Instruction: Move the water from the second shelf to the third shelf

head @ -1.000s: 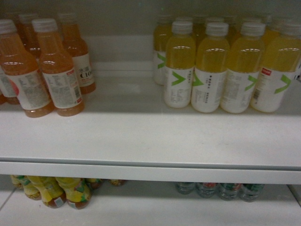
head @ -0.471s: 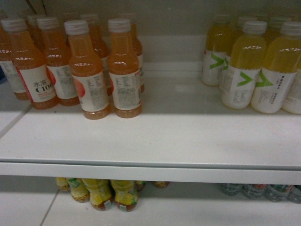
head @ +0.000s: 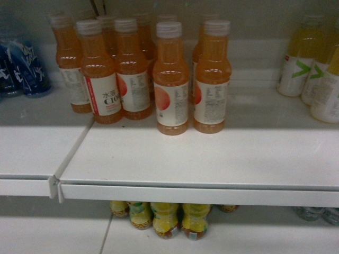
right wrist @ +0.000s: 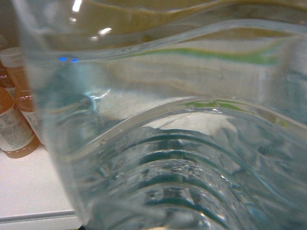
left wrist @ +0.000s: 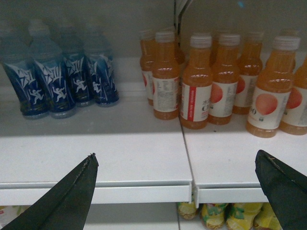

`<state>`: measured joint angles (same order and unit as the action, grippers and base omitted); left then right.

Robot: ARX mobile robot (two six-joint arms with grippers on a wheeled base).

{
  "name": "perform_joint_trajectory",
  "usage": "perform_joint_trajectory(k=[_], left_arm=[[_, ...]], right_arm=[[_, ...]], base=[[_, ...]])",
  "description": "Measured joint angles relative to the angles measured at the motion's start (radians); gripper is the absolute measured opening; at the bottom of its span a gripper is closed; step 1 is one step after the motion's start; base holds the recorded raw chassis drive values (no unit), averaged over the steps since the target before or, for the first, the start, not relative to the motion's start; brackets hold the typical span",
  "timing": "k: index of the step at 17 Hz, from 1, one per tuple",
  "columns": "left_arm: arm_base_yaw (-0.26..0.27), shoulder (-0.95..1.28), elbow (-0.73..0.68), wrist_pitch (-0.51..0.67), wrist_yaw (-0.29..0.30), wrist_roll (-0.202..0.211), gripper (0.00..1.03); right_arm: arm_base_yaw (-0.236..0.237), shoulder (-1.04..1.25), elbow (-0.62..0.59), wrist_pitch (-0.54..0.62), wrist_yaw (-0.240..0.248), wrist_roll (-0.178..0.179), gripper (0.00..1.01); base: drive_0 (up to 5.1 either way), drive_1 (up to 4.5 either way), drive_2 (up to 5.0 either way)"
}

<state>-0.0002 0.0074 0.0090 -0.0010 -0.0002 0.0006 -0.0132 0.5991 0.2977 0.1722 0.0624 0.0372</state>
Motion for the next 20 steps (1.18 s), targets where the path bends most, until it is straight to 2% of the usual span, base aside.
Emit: perform_joint_trajectory(k=[20], left_arm=[[0.000, 0.000, 0.000, -0.003, 0.000, 0.000, 0.98]], right_arm=[[0.000, 0.001, 0.000, -0.001, 0.005, 0.000, 0.40]], base=[[-5.0, 2.45, 2.4]])
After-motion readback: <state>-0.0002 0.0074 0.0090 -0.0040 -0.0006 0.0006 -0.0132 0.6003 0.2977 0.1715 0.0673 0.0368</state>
